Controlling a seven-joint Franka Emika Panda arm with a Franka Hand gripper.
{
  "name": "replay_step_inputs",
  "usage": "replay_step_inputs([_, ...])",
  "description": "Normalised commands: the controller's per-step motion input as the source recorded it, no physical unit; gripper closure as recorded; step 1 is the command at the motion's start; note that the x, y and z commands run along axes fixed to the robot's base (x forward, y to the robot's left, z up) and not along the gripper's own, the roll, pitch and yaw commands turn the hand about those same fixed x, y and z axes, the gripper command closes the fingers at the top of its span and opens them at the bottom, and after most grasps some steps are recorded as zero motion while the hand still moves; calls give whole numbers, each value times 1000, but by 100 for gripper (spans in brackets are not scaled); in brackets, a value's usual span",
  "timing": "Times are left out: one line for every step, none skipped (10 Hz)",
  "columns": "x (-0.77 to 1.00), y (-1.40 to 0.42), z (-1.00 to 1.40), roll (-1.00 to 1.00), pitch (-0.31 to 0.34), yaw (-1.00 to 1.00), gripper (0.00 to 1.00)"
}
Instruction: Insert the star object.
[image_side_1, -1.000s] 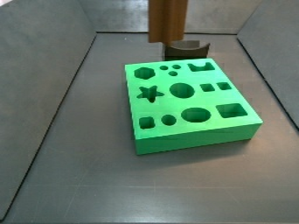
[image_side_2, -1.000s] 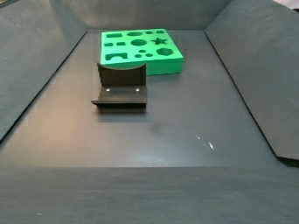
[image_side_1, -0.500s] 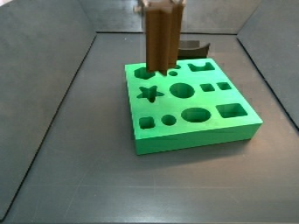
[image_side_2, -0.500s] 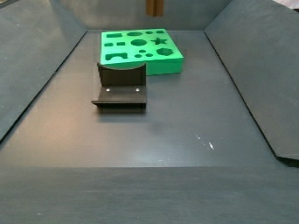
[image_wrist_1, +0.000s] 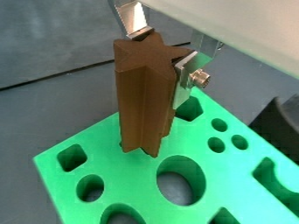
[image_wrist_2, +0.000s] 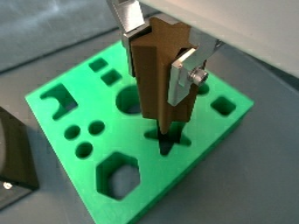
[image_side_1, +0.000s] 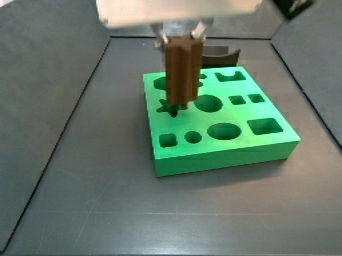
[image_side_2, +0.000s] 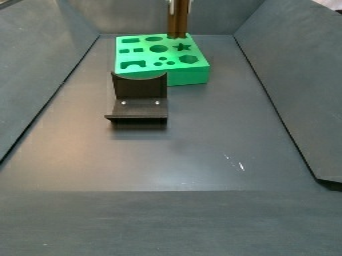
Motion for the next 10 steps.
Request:
replay_step_inputs([-254, 211, -1000, 139, -49, 0, 100])
replay_step_inputs([-254, 194, -849, 93, -83, 0, 100])
replay_step_inputs([-26, 54, -663, 86, 0, 0, 100])
replay_step_inputs([51, -280, -923, 53, -31, 0, 100])
replay_step_inputs([257, -506, -914, 0, -24, -169, 100])
replay_step_inputs([297, -351, -820, 0, 0, -483, 100])
replay_step_inputs([291, -126, -746, 0, 0, -671, 100])
replay_step_inputs([269, 0, -831, -6, 0, -714, 100])
replay_step_inputs([57, 0, -1000, 81, 0, -383, 100])
replay_step_inputs([-377, 43, -877, 173, -67, 0, 100])
